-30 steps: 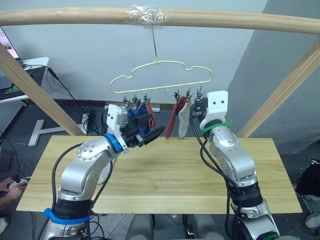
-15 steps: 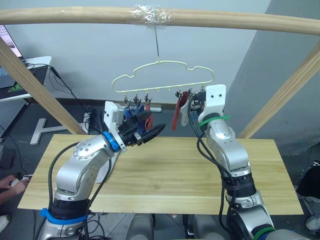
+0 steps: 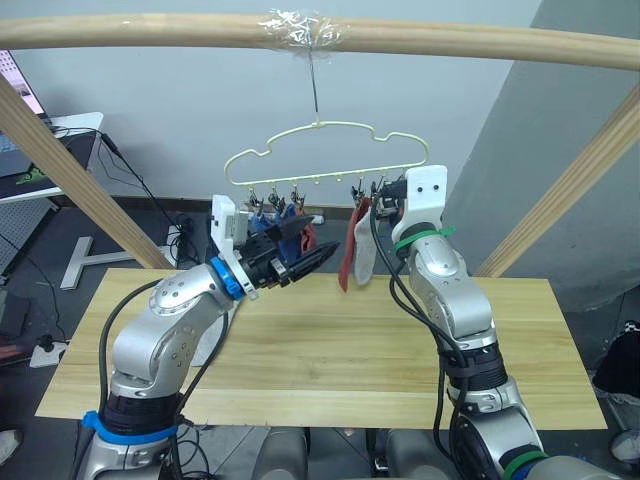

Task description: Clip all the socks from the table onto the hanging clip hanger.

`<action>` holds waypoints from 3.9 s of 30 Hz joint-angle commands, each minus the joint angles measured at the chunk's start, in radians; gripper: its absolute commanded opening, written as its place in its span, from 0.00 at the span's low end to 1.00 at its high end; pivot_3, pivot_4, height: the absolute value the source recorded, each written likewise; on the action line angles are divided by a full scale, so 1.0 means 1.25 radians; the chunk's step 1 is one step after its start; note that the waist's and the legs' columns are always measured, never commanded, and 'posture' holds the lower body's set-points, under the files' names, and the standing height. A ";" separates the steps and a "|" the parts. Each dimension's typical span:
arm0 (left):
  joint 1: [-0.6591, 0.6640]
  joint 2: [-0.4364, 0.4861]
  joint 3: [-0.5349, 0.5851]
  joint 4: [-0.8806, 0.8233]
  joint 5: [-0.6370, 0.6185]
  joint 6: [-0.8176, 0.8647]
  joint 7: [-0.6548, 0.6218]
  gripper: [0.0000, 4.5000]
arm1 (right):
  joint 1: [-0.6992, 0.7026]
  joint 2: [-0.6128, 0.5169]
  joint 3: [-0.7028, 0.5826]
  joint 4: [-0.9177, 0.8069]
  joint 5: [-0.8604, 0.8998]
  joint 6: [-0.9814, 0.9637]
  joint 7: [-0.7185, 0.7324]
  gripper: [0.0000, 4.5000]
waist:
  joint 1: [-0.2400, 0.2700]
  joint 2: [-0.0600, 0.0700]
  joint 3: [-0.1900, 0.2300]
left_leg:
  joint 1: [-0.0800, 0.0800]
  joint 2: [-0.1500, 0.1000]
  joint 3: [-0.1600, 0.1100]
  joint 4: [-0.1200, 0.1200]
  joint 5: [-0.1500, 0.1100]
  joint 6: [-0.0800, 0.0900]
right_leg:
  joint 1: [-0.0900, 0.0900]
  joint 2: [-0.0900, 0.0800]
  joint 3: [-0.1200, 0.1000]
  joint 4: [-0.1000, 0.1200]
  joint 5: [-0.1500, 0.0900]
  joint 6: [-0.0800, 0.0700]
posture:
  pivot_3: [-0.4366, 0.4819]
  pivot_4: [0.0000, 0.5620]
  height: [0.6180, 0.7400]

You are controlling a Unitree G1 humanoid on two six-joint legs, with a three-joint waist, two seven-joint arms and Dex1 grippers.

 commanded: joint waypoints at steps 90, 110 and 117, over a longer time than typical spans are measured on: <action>0.003 -0.007 -0.003 -0.057 -0.022 -0.013 0.020 0.79 | -0.042 0.042 -0.033 0.034 -0.025 -0.035 0.020 0.07 | 0.001 0.000 0.000 | 0.001 0.000 0.000 0.000 0.000 0.000 | 0.000 0.000 0.000 0.002 0.000 0.000 | 0.64 0.34 1.00; 0.237 0.029 0.028 0.255 0.333 -0.265 0.160 0.79 | -0.022 -0.100 -0.080 -0.163 0.090 0.226 0.196 0.01 | 0.010 0.000 -0.001 | 0.002 0.000 0.000 0.000 0.000 0.000 | 0.000 0.000 0.000 0.003 0.000 0.000 | 0.62 0.21 1.00; 0.151 0.020 0.077 0.483 0.380 -0.318 0.228 0.99 | -0.006 -0.128 -0.091 -0.206 0.113 0.283 0.201 0.00 | 0.020 -0.003 -0.006 | 0.001 0.000 0.000 0.001 0.000 0.000 | 0.000 0.000 -0.001 0.003 0.000 -0.001 | 0.62 0.19 1.00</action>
